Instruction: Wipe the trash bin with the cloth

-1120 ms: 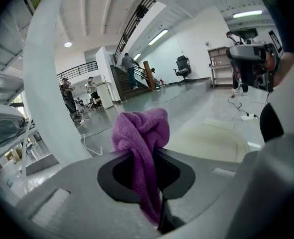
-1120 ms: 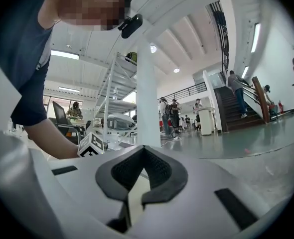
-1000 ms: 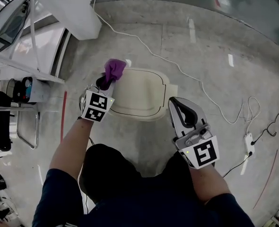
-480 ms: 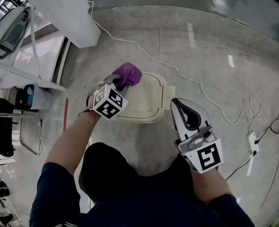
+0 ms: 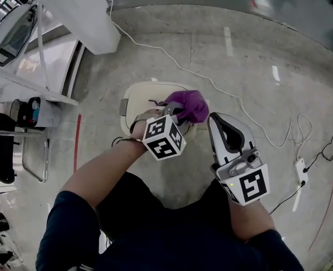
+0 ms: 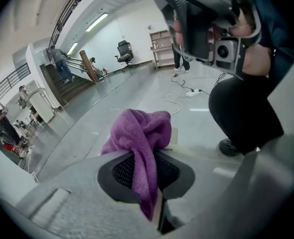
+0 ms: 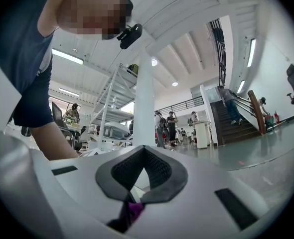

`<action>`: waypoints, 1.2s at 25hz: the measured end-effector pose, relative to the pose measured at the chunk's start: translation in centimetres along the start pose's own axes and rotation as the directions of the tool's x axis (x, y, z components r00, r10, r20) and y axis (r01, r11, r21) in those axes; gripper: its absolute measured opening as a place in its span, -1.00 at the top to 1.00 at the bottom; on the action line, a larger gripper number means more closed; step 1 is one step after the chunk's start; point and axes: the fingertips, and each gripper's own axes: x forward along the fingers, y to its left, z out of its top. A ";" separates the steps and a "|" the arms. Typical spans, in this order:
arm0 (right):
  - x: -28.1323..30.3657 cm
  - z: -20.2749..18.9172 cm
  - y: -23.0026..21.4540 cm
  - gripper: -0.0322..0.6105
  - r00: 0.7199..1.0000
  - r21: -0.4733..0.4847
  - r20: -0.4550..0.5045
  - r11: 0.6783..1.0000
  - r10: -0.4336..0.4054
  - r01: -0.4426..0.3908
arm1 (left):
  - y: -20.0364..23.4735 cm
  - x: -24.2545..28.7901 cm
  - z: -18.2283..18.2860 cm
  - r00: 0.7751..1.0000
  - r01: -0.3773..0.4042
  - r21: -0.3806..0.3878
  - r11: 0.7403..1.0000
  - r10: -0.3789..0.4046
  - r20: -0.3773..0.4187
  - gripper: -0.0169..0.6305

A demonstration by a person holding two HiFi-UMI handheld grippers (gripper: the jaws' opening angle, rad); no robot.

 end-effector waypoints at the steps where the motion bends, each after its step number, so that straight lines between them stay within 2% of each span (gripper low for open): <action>1: 0.0 0.1 0.0 0.87 1.000 0.001 0.004 1.000 0.005 -0.005 | -0.8 -0.2 0.0 1.000 0.012 0.006 1.000 -0.012 0.000 0.81; 5: 0.3 0.3 0.5 0.87 1.000 0.011 0.013 1.000 0.028 -0.029 | -2.5 -2.1 -1.7 1.000 0.024 -0.017 1.000 -0.025 -0.015 0.81; 10: 1.0 0.2 1.1 0.87 0.998 0.027 0.029 0.998 0.061 -0.062 | -2.1 -5.7 -7.2 0.997 -0.031 -0.103 0.994 0.023 -0.074 0.81; 15: 1.2 0.0 1.4 0.87 0.996 0.037 0.032 0.996 0.078 -0.080 | -0.8 -9.2 -13.2 0.984 -0.131 -0.239 0.962 0.096 -0.153 0.81; 18: 1.4 0.0 1.4 0.87 0.996 0.042 0.035 0.996 0.081 -0.082 | -1.3 -10.3 -14.9 0.981 -0.150 -0.308 0.939 0.103 -0.166 0.81; 21: 1.4 0.1 1.3 0.87 0.996 0.042 0.039 0.996 0.081 -0.082 | -3.6 -9.9 -13.6 0.989 -0.102 -0.329 0.939 0.061 -0.131 0.81; 25: 1.1 0.3 1.0 0.87 0.996 0.043 0.044 0.996 0.074 -0.076 | -7.2 -7.7 -9.0 0.998 0.000 -0.299 0.954 -0.017 -0.055 0.81; 30: 0.8 0.4 0.1 0.87 0.998 0.041 0.042 0.998 0.054 -0.056 | -9.5 -5.4 -3.9 0.997 0.081 -0.281 0.956 -0.077 0.027 0.81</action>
